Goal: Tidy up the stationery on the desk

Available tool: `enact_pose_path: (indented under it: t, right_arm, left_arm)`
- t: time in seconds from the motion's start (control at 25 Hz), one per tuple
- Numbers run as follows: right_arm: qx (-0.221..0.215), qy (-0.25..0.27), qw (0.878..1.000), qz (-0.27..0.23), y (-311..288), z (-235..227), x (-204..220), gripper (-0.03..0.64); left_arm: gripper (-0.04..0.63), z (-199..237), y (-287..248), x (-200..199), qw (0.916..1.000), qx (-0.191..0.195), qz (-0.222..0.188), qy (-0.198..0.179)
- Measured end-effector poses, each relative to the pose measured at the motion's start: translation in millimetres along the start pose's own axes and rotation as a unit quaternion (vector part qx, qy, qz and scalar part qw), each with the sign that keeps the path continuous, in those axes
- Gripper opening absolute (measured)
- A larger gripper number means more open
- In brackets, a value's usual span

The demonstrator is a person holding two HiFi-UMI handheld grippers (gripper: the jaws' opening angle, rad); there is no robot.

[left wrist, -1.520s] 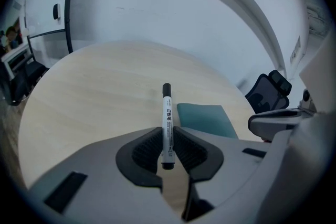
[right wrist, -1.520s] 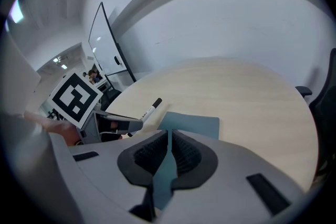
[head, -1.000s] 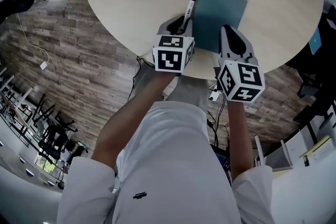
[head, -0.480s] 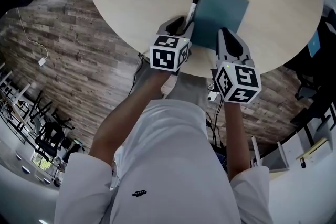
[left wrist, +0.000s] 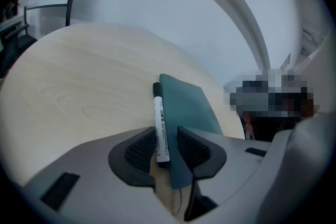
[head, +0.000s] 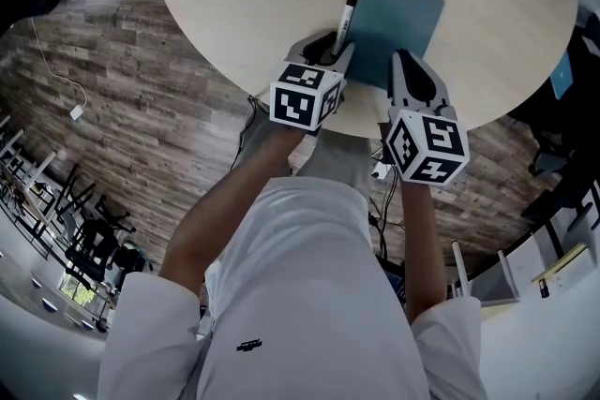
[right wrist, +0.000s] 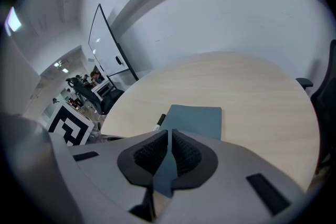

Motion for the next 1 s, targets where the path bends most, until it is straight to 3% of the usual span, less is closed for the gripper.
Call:
enact_pose_path:
  t: [0.64, 1.0]
  right_arm:
    - [0.015, -0.004, 1.0, -0.007, 9.0, 8.5, -14.6, 0.048]
    - [0.039, -0.008, 0.999, -0.029, 33.4, 31.0, -32.6, 0.048]
  left_arm:
    - [0.146, -1.9, 11.3, -11.6, 0.9998, 0.011, 0.007, -0.014]
    - [0.146, -13.4, 55.3, -23.0, 0.9987, 0.032, 0.007, -0.038]
Point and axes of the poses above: the fingertips, and each gripper's own axes: y backward along the fingers, z to its left, x out of its underside, the point moved 4 cm from there along y, backward along the fingers, and after that the axes turned 2 degrees about x, right-handed, at the moved point
